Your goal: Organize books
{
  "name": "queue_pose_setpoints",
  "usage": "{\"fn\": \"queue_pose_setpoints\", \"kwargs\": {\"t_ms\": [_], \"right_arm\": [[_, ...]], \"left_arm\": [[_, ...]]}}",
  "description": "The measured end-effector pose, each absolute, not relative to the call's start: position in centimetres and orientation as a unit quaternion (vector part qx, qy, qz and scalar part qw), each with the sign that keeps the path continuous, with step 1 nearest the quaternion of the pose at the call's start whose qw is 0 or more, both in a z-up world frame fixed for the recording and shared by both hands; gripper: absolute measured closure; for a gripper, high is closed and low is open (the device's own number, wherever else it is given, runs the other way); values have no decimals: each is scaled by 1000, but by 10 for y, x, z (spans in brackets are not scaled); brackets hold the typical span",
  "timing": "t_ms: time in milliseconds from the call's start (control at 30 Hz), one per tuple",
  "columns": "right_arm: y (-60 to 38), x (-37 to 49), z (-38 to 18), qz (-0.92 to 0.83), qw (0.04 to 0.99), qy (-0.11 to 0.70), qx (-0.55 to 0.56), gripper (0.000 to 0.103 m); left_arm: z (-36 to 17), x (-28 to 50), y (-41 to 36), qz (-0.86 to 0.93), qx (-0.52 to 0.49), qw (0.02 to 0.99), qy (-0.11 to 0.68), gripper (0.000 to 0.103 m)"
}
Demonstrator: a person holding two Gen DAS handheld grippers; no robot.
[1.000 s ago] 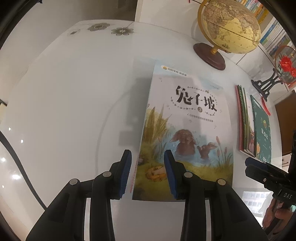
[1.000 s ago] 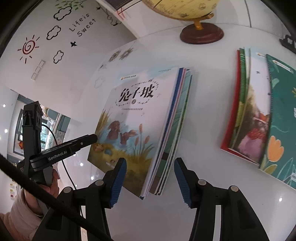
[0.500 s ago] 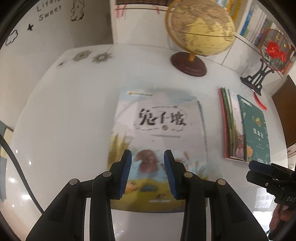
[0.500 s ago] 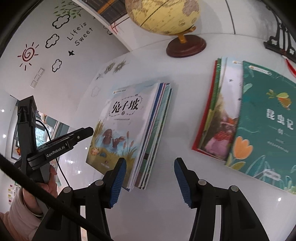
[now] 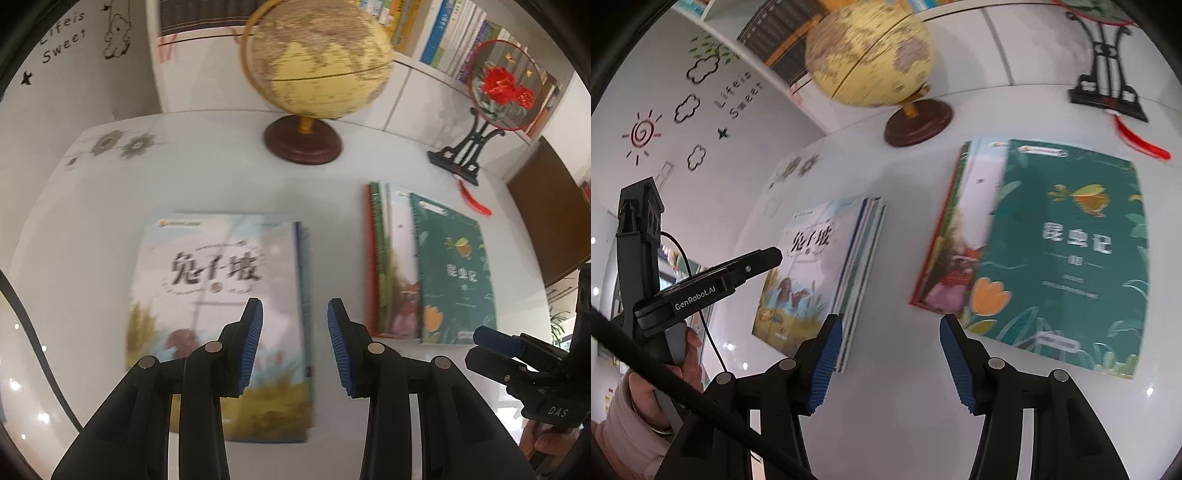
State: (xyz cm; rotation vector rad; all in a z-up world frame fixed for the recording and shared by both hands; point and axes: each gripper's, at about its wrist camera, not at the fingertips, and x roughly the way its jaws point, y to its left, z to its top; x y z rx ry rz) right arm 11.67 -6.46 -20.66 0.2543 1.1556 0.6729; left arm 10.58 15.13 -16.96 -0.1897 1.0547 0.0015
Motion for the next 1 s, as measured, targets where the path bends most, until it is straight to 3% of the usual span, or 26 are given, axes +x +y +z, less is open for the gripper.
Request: {"fn": "queue_pose_setpoints", "kwargs": {"t_ms": [400,1000], "right_arm": [[-145,131,-201,252,811,504,156,49],[-229,164,-257,190,786,545,223,47]], "left_arm": [[-178,139,85,-92,-105,849,510,69],[-238,179,12,-181,-138,792,566,69]]}}
